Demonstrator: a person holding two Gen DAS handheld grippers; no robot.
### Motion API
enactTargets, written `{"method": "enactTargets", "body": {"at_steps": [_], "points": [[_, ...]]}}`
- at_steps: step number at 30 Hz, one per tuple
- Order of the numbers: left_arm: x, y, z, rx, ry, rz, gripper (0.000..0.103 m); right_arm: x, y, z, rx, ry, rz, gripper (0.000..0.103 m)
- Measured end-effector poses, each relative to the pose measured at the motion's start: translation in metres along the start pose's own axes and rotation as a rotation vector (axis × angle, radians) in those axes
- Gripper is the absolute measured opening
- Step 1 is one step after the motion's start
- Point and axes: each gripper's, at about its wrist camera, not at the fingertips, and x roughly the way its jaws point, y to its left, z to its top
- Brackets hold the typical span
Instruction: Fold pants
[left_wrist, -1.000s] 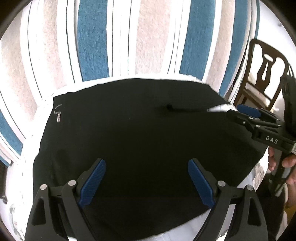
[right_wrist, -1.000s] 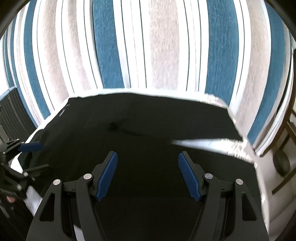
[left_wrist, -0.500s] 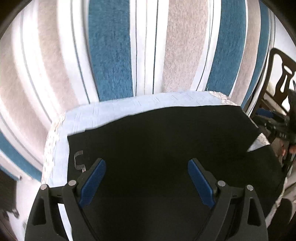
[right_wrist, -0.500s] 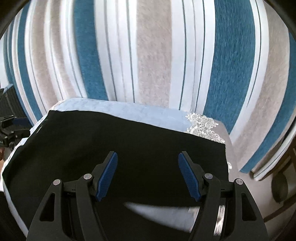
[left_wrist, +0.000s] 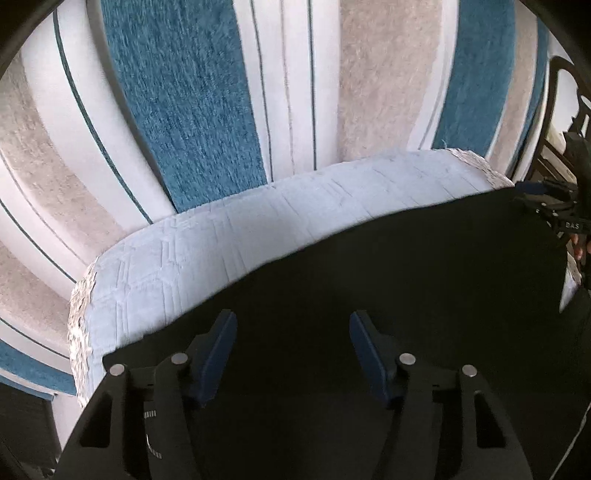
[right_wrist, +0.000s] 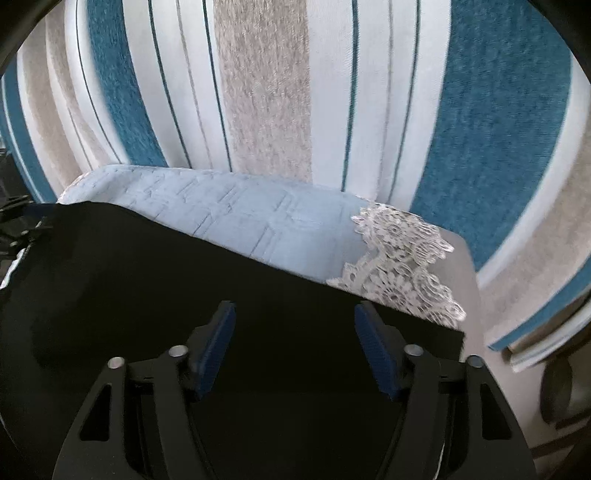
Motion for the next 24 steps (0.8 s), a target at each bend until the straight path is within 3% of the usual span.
{"method": "enactTargets", "body": {"at_steps": [4,9,13,24], "points": [[0.014,0.009,0.008,0.019,0.029,0.012,0.066,0.011,-0.001,0.007,-0.059,0.008,-0.002,0.061],[0.027,0.022,0.009,-0.011,0.051,-0.013,0.066,0.029,-0.005,0.018,-0.058,0.036,0.107,0.061],[0.036,0.022,0.014,0.015,0.049,-0.013,0.066,0.043,-0.001,0.021,-0.096,0.07,0.144,0.061],[0.06,0.031,0.025,0.027,0.105,-0.028,0.071,0.046,0.006,0.015,-0.181,0.086,0.172,0.06]]}}
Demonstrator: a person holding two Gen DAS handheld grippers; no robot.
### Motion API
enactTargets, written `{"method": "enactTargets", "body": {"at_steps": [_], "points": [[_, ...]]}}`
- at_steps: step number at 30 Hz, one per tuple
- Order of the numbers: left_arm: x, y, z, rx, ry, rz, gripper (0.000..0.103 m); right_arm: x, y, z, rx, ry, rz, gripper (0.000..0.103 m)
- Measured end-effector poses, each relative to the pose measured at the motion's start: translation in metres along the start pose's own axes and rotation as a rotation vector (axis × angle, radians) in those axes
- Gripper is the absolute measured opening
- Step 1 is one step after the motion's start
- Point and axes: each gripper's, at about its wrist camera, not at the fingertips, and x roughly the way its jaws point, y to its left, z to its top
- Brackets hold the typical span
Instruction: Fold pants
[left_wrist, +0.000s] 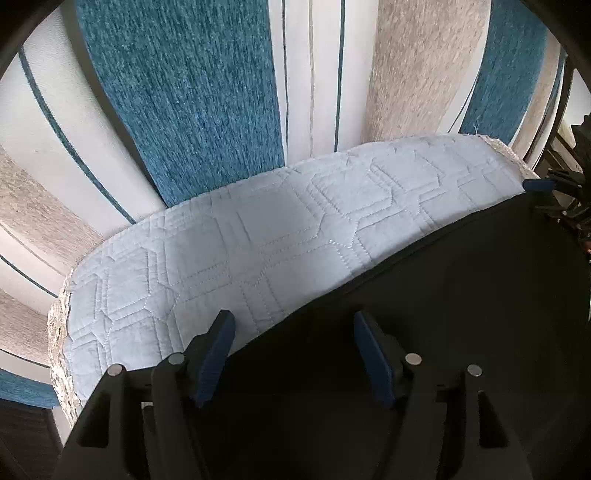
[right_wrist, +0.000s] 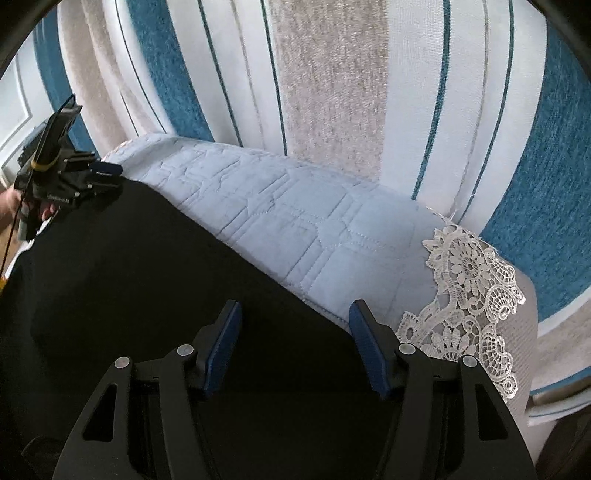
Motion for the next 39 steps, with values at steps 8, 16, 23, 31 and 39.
{"method": "enactTargets", "body": {"at_steps": [8,16,23,31,39], "points": [[0.0,-0.003,0.0,0.039,0.01,-0.05,0.056,-0.003,0.002,-0.003,-0.007,-0.011,0.014,0.038],[-0.004,-0.012,0.0,0.089,0.005,-0.092,0.035,-0.015,0.004,-0.009,0.008,-0.031,0.015,0.012],[-0.007,-0.007,0.001,0.095,-0.03,-0.087,0.033,-0.016,0.006,-0.008,0.0,-0.037,0.007,0.01],[0.003,0.002,0.01,0.129,-0.018,-0.071,0.072,-0.013,0.007,-0.007,-0.006,-0.035,-0.004,0.011],[0.003,0.012,-0.003,0.071,-0.041,-0.14,0.081,-0.01,0.006,-0.007,0.008,-0.043,0.003,0.011]]}}
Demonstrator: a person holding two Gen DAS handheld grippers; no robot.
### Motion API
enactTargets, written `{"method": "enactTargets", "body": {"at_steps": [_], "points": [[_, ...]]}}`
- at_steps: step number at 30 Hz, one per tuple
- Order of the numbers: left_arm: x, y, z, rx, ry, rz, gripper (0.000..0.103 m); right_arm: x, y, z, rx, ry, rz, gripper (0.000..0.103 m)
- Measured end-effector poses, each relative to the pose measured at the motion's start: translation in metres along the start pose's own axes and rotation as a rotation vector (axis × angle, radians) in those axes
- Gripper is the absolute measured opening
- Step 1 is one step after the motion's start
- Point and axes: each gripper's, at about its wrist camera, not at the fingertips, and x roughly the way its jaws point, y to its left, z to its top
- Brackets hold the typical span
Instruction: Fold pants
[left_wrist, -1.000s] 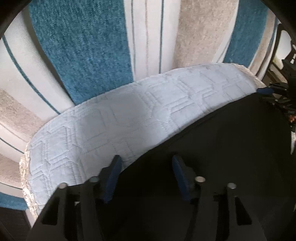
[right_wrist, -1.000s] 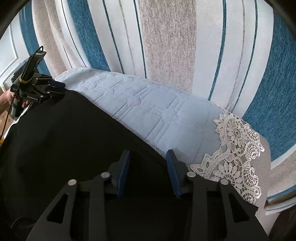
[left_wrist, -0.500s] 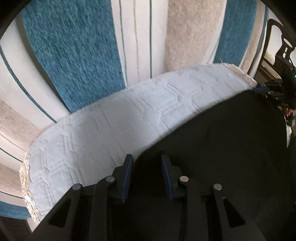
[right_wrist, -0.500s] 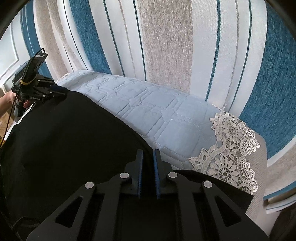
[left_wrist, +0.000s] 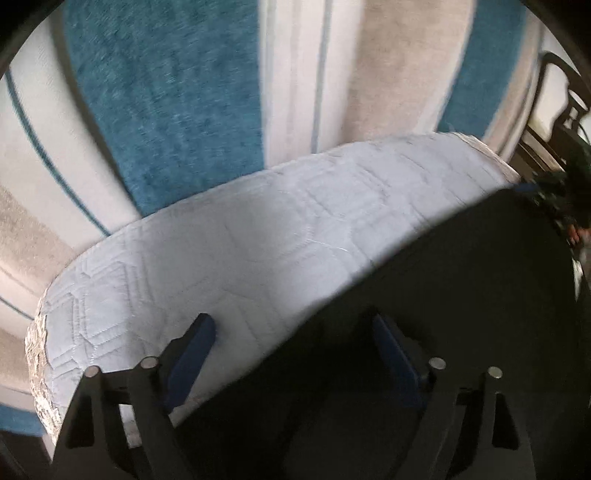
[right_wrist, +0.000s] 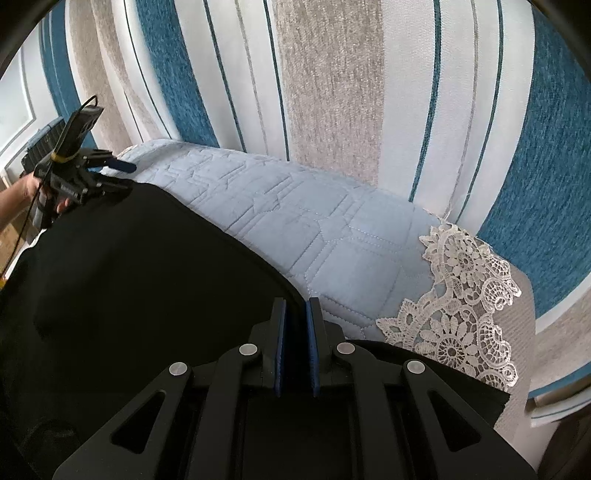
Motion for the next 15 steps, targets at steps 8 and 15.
{"method": "enactTargets", "body": {"at_steps": [8,15], "points": [[-0.012,-0.016,-0.002,0.071,0.041,-0.061,0.041,0.0,0.002,-0.002,-0.004,0.0,-0.008,0.011],[-0.025,-0.022,-0.003,0.069,-0.007,-0.036,0.012,-0.009,0.007,-0.001,-0.003,-0.014,-0.028,0.008]]}}
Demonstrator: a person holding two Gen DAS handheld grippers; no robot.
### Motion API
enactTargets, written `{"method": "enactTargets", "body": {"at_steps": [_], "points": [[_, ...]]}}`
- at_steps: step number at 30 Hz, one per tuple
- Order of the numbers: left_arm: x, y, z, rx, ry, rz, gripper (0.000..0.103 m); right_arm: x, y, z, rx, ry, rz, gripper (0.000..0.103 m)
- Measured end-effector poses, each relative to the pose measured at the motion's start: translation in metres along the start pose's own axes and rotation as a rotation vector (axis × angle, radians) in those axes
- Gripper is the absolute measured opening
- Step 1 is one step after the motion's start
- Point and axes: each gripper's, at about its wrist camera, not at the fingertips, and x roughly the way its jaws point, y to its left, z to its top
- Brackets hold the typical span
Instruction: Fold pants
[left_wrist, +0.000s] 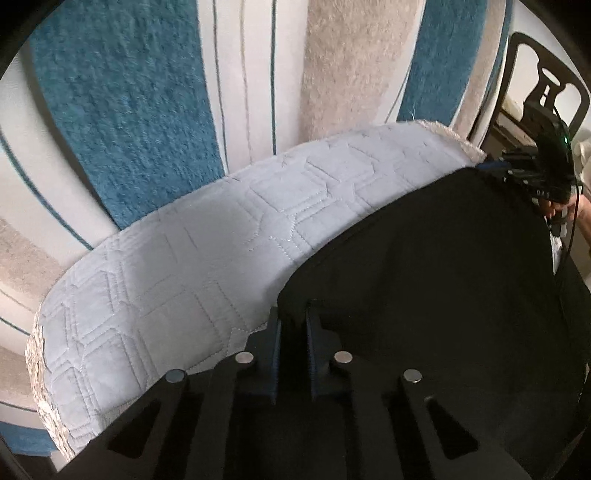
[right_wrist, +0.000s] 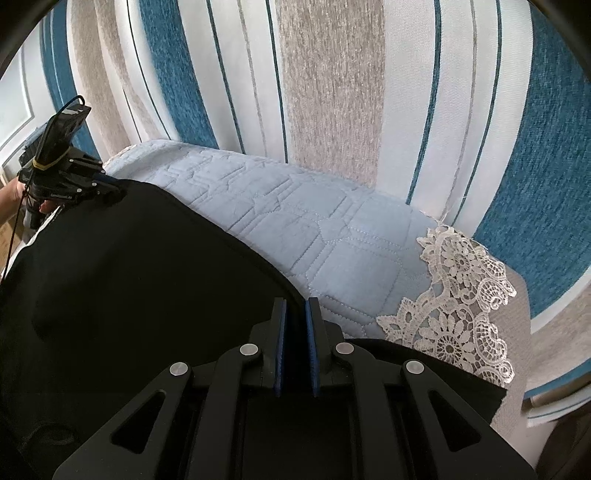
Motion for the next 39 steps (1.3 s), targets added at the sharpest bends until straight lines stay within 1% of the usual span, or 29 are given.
{"method": "enactTargets", "body": {"at_steps": [5,10,12,16,20,23,27,28,31,33,36,37,38,39], "points": [[-0.021,-0.013,-0.004,0.025,-0.059,0.063,0.012,-0.023,0.011,0.0,-0.012,-0.035,-0.008,0.006],[-0.056,-0.019,-0.008,-0.026,-0.146,0.084,0.012,-0.062,0.025,-0.001,-0.003,-0.111,-0.017,0.006],[-0.07,-0.026,-0.014,-0.026,-0.159,0.091,0.012,-0.076,0.033,-0.004,-0.009,-0.13,-0.023,0.006],[-0.096,-0.047,-0.03,0.01,-0.185,0.117,0.012,-0.11,0.056,-0.01,-0.036,-0.168,-0.045,0.005],[-0.119,-0.065,-0.045,0.005,-0.211,0.12,0.012,-0.136,0.076,-0.019,-0.029,-0.195,-0.042,0.005],[-0.13,-0.074,-0.059,-0.009,-0.218,0.126,0.012,-0.153,0.089,-0.03,-0.033,-0.206,-0.056,0.005],[-0.143,-0.09,-0.078,-0.003,-0.224,0.141,0.012,-0.168,0.104,-0.044,-0.025,-0.209,-0.067,0.004],[-0.145,-0.094,-0.082,0.0,-0.224,0.147,0.012,-0.172,0.106,-0.048,-0.021,-0.213,-0.068,0.0],[-0.153,-0.106,-0.094,-0.002,-0.228,0.127,0.012,-0.188,0.116,-0.062,0.002,-0.238,-0.062,0.0],[-0.155,-0.117,-0.103,0.011,-0.229,0.133,0.012,-0.196,0.124,-0.072,0.01,-0.243,-0.055,0.0],[-0.153,-0.132,-0.117,0.033,-0.215,0.14,0.012,-0.195,0.137,-0.089,0.013,-0.223,-0.054,0.0],[-0.151,-0.136,-0.121,0.038,-0.209,0.145,0.012,-0.191,0.138,-0.096,0.031,-0.208,-0.086,0.0],[-0.149,-0.138,-0.124,0.034,-0.207,0.146,0.012,-0.187,0.136,-0.101,0.056,-0.193,-0.08,0.0],[-0.149,-0.139,-0.128,0.028,-0.205,0.144,0.012,-0.183,0.134,-0.107,0.088,-0.177,-0.056,0.0]]}}
